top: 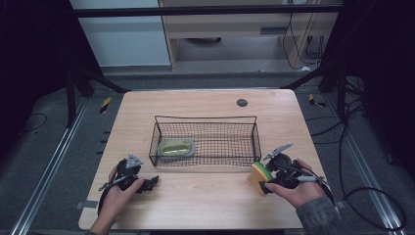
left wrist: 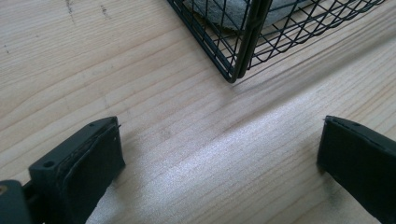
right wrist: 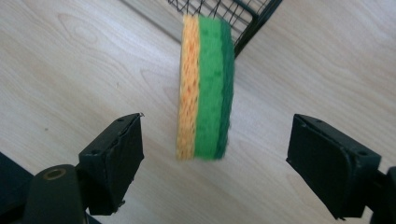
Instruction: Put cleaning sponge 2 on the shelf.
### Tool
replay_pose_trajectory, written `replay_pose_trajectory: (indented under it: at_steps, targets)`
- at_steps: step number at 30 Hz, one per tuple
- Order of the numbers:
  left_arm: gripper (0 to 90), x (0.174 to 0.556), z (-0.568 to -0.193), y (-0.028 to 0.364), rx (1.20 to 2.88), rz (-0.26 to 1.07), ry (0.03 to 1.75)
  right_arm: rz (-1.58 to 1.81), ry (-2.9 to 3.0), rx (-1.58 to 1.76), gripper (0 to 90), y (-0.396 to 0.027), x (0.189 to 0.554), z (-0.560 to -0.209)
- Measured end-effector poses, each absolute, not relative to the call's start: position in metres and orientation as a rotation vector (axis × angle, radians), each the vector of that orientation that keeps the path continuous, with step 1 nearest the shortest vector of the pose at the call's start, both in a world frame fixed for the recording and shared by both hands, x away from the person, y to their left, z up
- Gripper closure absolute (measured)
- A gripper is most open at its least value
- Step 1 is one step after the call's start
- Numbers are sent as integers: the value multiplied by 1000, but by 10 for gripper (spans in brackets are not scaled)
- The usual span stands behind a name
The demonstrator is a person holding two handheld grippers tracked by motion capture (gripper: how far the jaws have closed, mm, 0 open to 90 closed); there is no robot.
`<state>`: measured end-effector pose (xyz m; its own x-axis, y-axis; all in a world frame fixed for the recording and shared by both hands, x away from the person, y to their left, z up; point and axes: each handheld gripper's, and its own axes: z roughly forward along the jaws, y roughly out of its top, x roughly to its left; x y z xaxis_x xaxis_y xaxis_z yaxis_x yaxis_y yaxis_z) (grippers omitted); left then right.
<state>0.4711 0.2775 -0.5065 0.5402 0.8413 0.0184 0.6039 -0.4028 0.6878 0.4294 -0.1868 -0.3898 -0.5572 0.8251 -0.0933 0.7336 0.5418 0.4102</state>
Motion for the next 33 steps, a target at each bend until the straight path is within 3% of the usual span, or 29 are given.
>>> replay_pose_trajectory:
  at_steps: [8, 12, 15, 22, 33]
  targets:
    - [0, 471, -507, 278, 2141, 487, 1149, 425, 2551, 1337, 229, -174, 459, -401]
    - [0, 471, -508, 278, 2140, 489, 1145, 407, 2575, 1371, 289, -170, 468, -411]
    - [0, 471, -508, 278, 2139, 489, 1142, 405, 2593, 1384, 363, -169, 469, -416]
    - [0, 471, -508, 278, 2137, 491, 1136, 450, 2617, 1368, 633, -175, 466, -412]
    - [0, 471, -509, 279, 2132, 491, 1124, 480, 2557, 1373, 641, -212, 464, -394]
